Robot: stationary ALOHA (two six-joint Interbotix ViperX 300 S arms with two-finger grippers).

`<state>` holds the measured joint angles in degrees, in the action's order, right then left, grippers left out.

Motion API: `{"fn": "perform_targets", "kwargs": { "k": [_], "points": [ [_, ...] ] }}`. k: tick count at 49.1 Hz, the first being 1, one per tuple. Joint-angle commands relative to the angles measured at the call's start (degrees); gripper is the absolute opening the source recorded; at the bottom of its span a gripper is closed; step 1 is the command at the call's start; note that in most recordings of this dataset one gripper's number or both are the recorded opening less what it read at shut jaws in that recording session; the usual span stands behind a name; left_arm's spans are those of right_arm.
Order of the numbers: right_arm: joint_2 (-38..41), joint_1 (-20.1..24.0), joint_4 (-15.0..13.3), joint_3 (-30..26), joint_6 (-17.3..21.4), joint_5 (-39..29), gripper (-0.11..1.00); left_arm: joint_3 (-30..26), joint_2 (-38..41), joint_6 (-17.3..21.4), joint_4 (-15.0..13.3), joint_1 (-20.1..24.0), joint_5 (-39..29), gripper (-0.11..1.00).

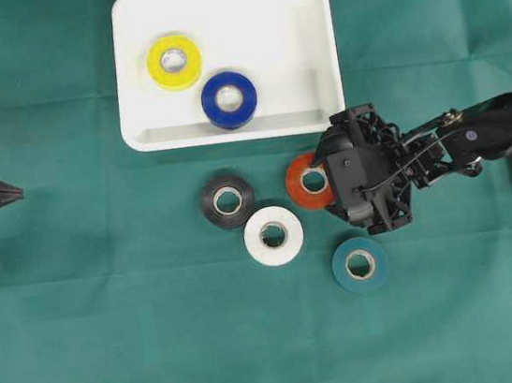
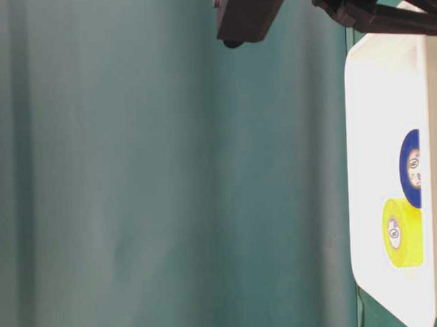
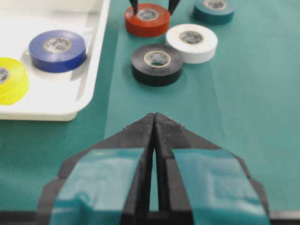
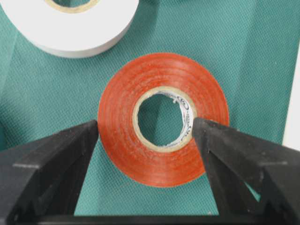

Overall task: Put the tape into the white case with the right arm.
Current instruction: 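Move the right gripper over the red tape roll and grasp it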

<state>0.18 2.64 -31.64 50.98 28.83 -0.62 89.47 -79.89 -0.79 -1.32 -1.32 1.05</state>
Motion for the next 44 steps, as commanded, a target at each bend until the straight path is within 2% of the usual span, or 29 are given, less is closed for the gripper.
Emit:
{"fn": "perform_targets", "kwargs": {
  "k": [1,9,13,16,22,25,44],
  "points": [
    [0.26,0.97,-0.09,-1.05,0.09,0.09,0.52,-0.88,0.79,0.00,0.00,0.18,0.26,0.00],
    [0.62,2.02,-0.09,-0.97,0.18,-0.35,0.52,-0.88,0.79,0.00,0.00,0.18,0.26,0.00],
    [0.62,2.11,-0.09,-0.97,0.18,-0.88,0.49,-0.88,0.79,0.00,0.00,0.18,0.26,0.00],
    [0.62,2.11,-0.09,-1.05,0.18,-1.32,0.40,-0.88,0.79,0.00,0.00,0.18,0.26,0.00],
    [0.62,2.11,-0.09,-1.14,0.35,-2.20,0.12,-0.97,0.79,0.00,0.00,0.18,0.26,0.00],
    [0.70,2.11,-0.09,-1.14,0.35,-2.37,0.05,-0.88,0.79,0.00,0.00,0.18,0.26,0.00],
    [0.62,2.11,0.00,-2.46,0.44,-2.37,0.05,-0.88,0.79,0.00,0.00,0.18,0.26,0.00]
  ]
}}
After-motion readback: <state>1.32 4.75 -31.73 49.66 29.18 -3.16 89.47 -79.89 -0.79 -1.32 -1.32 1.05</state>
